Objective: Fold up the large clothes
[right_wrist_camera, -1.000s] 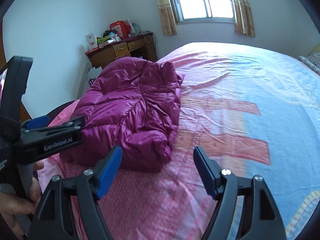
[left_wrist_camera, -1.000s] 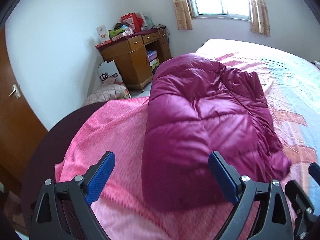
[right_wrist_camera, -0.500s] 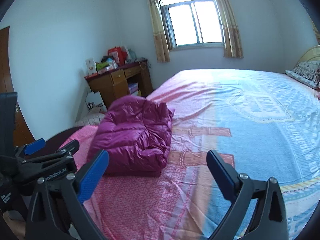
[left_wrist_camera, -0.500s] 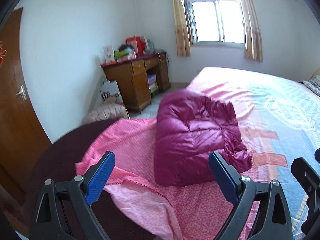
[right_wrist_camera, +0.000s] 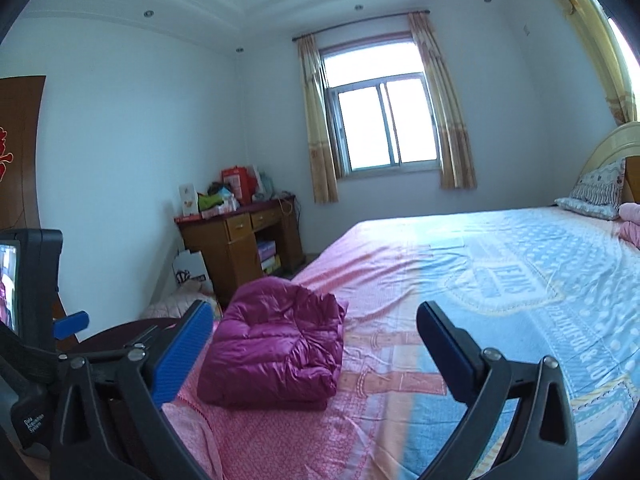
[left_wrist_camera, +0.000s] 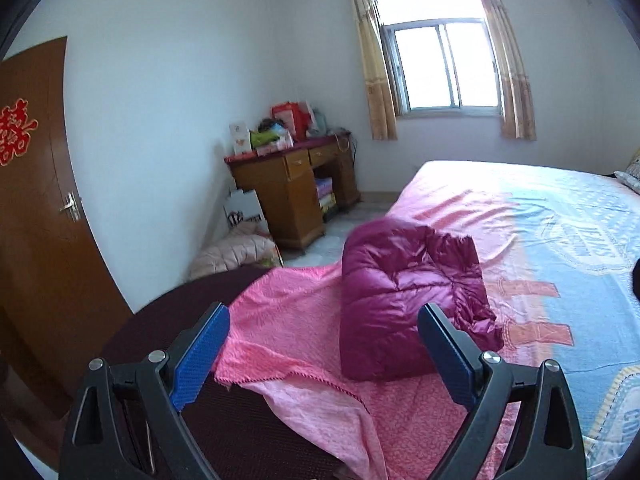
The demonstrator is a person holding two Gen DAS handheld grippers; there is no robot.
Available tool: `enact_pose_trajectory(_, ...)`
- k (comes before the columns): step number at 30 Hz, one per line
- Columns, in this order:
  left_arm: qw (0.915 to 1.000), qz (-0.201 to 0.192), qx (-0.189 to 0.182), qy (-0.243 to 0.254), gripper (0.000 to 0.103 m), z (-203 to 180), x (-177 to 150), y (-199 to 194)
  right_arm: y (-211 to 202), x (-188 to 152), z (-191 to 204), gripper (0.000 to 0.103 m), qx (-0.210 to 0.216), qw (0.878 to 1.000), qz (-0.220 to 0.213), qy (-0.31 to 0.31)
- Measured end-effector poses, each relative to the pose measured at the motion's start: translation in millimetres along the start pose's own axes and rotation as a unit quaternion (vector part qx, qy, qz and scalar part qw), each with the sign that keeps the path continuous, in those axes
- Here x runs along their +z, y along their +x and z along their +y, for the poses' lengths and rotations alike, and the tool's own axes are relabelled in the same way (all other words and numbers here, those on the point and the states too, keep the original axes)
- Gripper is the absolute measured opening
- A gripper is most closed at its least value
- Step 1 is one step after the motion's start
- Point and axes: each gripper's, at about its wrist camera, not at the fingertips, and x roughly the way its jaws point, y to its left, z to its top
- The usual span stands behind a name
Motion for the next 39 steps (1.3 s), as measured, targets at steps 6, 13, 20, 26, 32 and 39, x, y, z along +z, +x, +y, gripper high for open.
enact_pose_trajectory(6, 0.9999, -0.011, -0.009, -0.008, 0.096, 3, 2, -11, 5, -5, -2, 0.103, 0.0, 1.0, 0.017, 0.007)
enact_pose_trajectory(13, 0.9996, -0.02, -0.01, -0.016, 0.096, 6, 4, -15, 3, -7, -5, 0.103, -0.007, 1.0, 0.014, 0.016)
enact_pose_trajectory(20, 0.9999, -0.006, -0.009, -0.009, 0.096, 3, 1, -7, 2, -6, -6, 0.103, -0.008, 1.0, 0.014, 0.016)
enact_pose_trajectory(26, 0.9999, -0.004, -0.01, -0.007, 0.096, 2, 1, -6, 4, -6, -6, 0.103, -0.007, 1.0, 0.02, 0.019)
enact_pose_trajectory(32, 0.9999, -0.005, -0.011, -0.01, 0.096, 2, 1, -7, 5, -5, -6, 0.103, -0.006, 1.0, 0.02, 0.018)
enact_pose_trajectory(39, 0.9999, -0.005, -0.011, -0.01, 0.096, 2, 1, -7, 6, -5, -7, 0.103, -0.006, 1.0, 0.022, 0.021)
